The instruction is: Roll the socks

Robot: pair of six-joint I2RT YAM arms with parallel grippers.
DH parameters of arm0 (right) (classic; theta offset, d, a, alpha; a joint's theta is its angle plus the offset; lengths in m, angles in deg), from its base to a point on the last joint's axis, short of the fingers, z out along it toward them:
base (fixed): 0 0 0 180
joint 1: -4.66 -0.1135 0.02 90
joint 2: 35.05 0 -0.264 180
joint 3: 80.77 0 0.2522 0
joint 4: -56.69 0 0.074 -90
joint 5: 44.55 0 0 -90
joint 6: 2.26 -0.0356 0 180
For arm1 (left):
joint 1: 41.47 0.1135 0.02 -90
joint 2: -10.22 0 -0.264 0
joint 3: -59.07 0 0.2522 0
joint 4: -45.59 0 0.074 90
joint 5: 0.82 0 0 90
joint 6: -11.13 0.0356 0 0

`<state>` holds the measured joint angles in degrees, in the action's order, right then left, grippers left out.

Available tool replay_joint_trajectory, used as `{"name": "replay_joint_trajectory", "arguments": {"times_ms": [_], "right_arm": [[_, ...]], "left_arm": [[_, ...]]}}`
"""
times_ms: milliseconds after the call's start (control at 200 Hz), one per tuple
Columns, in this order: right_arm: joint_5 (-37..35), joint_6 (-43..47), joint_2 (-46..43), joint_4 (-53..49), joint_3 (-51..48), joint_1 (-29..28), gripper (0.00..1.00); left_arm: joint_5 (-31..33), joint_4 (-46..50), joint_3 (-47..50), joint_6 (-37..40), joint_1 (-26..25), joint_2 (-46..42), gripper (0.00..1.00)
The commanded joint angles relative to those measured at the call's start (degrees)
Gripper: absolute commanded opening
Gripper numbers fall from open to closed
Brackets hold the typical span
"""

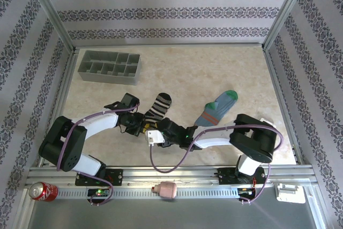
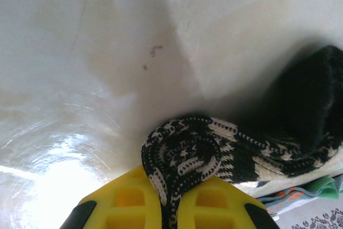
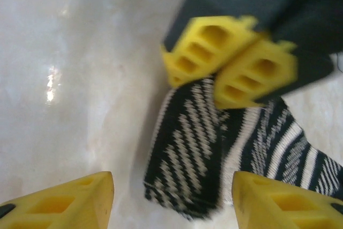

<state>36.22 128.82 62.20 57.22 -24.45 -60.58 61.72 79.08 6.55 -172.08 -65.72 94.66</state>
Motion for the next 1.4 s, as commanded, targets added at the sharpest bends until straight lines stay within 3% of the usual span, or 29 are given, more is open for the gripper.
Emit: {"name": "replay_joint_trajectory", "arguments": {"times_ms": [0,155,275,375,410,495,585,694,889,1159,1394], "right_arm": [[-4.4,5.5,2.9,1.8,3.7,-1.5,0.57],[-9.9,5.3,8.6,2.5,6.0,-2.1,0.44],[-11.2,2.5,11.2,0.0,7.8,-1.0,0.20],[-8.1,-0.1,10.8,-2.6,7.8,0.2,0.00],[-5.7,-0.9,10.2,-4.3,7.7,0.5,0.00],[2.4,-3.5,8.7,-8.6,7.7,1.8,0.00],[9.7,-7.4,8.4,-13.0,9.0,3.8,0.00],[19.2,-11.9,9.4,-17.6,11.2,6.6,0.00],[32.1,-18.1,12.8,-20.1,13.8,10.5,0.00],[45.7,-24.3,17.7,-25.2,18.9,15.8,0.00],[52.7,-29.6,23.4,-30.8,24.5,19.3,0.00]], "left_arm": [[2.7,10.4,1.0,1.1,0.9,2.9,0.00],[2.3,10.2,0.9,1.5,1.0,3.2,0.00],[2.4,10.1,1.2,1.6,1.1,2.1,0.00],[2.5,9.6,1.1,2.1,1.6,0.5,0.00],[2.9,9.8,0.8,2.6,1.9,-0.3,0.06],[4.9,10.7,0.3,3.6,2.9,-4.2,0.34],[7.9,10.4,1.4,3.1,4.9,-10.2,0.53],[9.9,12.1,2.8,4.1,8.8,-16.3,0.62],[7.9,9.9,5.8,6.7,12.8,-20.1,0.60],[2.3,-7.9,9.8,7.0,9.2,-19.9,0.56],[1.2,-14.2,12.7,9.8,6.5,-19.2,0.56]]}}
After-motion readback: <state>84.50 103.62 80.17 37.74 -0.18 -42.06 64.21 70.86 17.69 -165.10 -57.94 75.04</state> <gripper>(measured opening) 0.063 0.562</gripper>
